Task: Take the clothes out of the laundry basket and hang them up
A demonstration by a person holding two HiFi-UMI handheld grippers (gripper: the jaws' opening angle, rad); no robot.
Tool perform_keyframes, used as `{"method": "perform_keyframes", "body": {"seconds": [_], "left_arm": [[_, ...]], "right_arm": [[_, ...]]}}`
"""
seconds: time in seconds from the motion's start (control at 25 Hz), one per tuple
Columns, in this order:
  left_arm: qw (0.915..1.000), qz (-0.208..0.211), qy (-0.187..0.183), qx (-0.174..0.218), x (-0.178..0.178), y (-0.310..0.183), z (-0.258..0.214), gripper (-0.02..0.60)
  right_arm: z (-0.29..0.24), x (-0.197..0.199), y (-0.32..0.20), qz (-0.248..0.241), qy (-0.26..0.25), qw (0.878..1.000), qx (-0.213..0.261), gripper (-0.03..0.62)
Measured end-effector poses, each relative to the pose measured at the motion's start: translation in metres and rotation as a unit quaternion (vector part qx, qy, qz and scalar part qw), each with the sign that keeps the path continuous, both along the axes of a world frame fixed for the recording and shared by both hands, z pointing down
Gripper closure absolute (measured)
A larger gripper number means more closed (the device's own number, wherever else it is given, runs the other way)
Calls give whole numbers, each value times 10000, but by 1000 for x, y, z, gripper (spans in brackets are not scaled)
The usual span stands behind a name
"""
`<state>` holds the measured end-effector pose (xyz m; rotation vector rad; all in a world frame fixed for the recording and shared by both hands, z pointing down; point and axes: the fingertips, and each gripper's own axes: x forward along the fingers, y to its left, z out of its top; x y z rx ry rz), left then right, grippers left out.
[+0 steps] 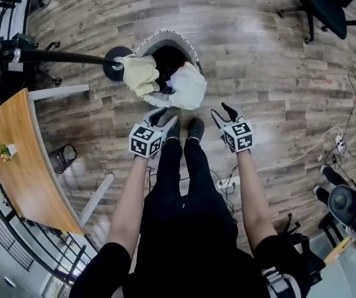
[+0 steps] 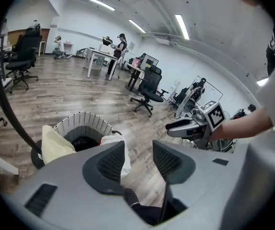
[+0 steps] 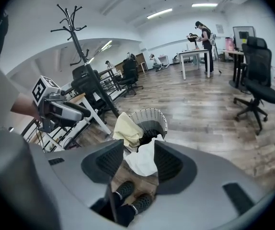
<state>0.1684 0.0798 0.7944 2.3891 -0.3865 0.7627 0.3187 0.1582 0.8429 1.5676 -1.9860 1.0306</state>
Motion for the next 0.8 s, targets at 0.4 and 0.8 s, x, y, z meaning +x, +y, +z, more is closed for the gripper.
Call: {"method": "perform_keyframes", "body": {"seconds": [0.4, 0.8], "left_arm": [[9968, 683, -407, 30, 7, 3, 79, 388], [9947, 747, -616, -340, 9, 4, 173, 388]], "right_arm": [[88, -10, 15, -53, -14, 9987, -507, 392], [175, -26, 16, 91, -414, 9947, -938, 398]]}}
